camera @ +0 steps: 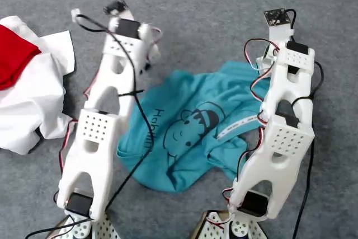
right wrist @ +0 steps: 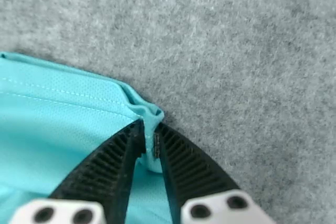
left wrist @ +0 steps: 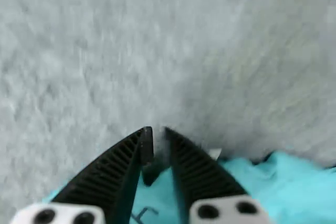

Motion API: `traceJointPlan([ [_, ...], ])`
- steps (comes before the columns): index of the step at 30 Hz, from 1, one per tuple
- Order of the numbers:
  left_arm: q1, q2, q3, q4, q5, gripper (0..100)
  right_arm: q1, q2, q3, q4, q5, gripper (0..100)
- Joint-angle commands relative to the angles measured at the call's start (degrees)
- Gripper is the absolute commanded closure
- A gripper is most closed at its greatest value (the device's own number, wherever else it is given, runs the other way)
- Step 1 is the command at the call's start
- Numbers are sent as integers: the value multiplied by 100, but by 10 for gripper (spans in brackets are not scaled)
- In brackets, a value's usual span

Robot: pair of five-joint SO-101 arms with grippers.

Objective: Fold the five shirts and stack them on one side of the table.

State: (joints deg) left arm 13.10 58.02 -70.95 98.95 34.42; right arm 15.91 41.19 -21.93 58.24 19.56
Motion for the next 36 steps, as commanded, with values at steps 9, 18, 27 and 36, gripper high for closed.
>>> traceJointPlan([
  [9,932,-295,774,193,721,726,48,-4,-277,-97,158,995],
  [18,1073,-286,721,176,686,922,48,268,-681,114,158,995],
  [27,712,-286,-44,176,774,981,57,532,-1103,360,141,995],
  [36,-589,-286,-1266,-62,923,981,48,541,-1095,360,158,995],
])
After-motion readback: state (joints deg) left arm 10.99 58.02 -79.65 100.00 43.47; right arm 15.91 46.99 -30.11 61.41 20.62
